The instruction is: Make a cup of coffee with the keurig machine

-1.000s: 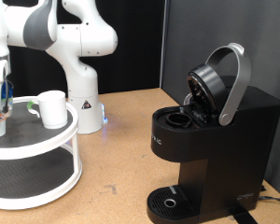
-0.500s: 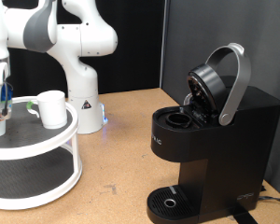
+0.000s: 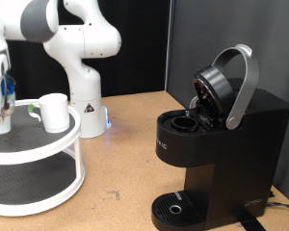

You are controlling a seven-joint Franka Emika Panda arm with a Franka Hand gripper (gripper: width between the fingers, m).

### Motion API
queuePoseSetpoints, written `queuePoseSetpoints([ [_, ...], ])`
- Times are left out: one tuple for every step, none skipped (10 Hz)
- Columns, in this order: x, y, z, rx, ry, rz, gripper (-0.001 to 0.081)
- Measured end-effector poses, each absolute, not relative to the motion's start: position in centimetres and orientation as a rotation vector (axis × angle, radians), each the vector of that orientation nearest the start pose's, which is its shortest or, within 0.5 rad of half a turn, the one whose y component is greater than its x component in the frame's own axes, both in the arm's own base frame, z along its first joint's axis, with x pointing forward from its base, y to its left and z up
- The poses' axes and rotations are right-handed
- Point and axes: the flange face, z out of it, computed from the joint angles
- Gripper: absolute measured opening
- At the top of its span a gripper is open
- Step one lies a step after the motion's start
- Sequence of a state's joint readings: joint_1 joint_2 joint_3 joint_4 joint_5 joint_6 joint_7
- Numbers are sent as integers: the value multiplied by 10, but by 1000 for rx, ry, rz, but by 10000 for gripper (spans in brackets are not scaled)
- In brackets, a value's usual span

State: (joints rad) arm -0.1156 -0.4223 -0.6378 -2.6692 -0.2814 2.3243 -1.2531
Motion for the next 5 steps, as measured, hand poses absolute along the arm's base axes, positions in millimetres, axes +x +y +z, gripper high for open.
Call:
queuePoseSetpoints([
  [297, -262, 361, -2906, -1112, -95, 436],
  [299, -260, 373, -2883, -1104, -122, 436],
  [302, -256, 387, -2861, -1103, -141, 422],
  [302, -253, 396, -2841, -1107, -144, 88],
  [302, -253, 394, -2843, -1106, -142, 88],
])
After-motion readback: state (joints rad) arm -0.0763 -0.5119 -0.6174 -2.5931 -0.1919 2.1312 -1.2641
